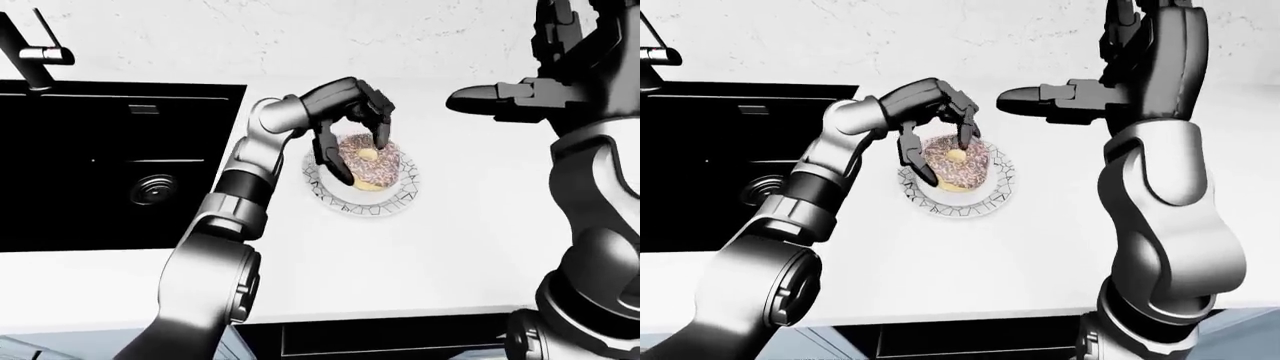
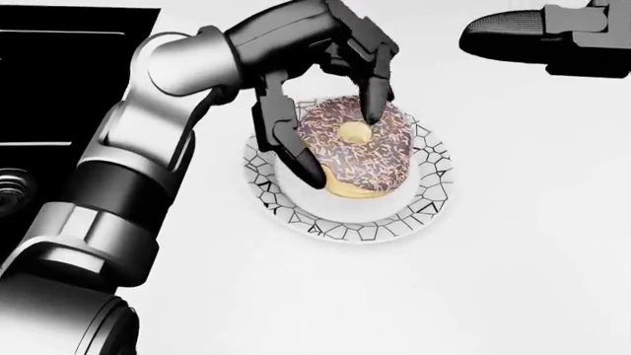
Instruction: Place the pastries on the plates.
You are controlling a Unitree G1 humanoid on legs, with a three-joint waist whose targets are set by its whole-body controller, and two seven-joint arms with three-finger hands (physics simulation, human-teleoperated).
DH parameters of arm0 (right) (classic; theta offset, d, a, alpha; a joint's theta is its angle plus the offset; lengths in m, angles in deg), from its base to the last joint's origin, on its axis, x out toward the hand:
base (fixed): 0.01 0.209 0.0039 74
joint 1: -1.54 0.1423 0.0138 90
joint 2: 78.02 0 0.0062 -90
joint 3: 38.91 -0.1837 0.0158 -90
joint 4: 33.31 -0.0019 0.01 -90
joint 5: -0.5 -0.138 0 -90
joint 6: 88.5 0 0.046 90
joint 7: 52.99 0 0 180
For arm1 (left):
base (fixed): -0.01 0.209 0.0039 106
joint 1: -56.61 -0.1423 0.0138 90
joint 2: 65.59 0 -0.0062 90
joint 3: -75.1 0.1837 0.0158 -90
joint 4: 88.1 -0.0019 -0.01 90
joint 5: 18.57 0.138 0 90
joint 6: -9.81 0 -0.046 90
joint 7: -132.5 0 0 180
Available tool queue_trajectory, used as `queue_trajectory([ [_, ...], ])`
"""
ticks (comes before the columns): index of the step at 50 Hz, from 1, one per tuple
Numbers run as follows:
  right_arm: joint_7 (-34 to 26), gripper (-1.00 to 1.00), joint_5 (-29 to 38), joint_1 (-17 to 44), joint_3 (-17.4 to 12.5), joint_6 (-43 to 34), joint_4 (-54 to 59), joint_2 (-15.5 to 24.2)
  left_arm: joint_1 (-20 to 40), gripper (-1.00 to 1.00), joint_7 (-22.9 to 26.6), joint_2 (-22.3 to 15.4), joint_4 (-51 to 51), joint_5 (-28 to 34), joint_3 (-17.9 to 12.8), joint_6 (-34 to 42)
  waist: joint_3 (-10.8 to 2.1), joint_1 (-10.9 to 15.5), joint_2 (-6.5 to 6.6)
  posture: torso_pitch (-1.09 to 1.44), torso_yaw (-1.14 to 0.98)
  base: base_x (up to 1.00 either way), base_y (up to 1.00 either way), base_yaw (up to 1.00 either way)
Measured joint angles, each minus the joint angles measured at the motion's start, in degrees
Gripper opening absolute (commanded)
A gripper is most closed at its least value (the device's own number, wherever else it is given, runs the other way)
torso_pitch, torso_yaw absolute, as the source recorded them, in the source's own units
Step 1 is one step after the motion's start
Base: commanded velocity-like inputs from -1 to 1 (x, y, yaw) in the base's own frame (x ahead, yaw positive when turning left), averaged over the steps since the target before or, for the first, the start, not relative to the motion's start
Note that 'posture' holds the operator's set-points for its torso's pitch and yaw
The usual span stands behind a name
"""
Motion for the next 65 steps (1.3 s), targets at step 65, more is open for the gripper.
queue_trajectory([
  [65,-3.34,1.00,4.92,-2.45,3.71,2.98,0.04,-5.72,-26.43,1.00,-40.46,-6.86,82.60,-19.03,-6.09,56.70,0.72,-2.26,-1.33,0.00,0.00,-0.16,0.03,0.00],
])
